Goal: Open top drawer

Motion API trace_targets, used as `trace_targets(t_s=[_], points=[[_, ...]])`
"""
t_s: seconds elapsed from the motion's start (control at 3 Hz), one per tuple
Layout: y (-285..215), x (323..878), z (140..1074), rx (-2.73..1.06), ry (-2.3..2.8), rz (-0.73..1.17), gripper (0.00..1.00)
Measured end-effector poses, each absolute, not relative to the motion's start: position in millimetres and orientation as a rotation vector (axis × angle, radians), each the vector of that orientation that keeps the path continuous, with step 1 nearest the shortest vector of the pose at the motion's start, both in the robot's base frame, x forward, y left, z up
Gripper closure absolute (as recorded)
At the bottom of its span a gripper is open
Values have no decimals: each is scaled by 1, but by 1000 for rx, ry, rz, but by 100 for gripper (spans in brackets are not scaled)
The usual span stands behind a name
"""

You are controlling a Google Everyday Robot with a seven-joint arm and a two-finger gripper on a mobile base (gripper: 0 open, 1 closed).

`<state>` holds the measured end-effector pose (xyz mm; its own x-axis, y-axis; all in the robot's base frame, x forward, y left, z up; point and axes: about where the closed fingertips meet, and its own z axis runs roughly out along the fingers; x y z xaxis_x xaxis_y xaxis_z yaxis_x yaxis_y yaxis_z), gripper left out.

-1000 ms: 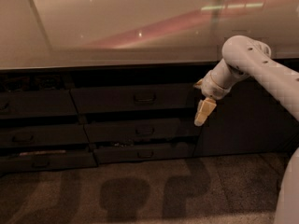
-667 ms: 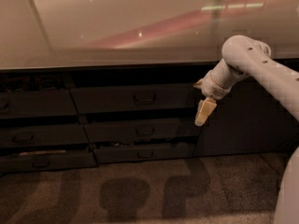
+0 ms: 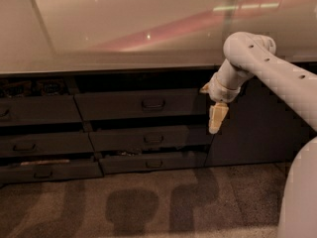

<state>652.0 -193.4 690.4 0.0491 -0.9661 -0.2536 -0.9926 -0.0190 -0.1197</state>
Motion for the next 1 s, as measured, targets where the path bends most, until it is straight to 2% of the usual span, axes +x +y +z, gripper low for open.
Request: trace_targets(t_s=[0.67, 1.0], points=[[-202, 659, 689, -2026, 2018, 156, 0], [-218, 684, 706, -1964, 2066, 91, 0]])
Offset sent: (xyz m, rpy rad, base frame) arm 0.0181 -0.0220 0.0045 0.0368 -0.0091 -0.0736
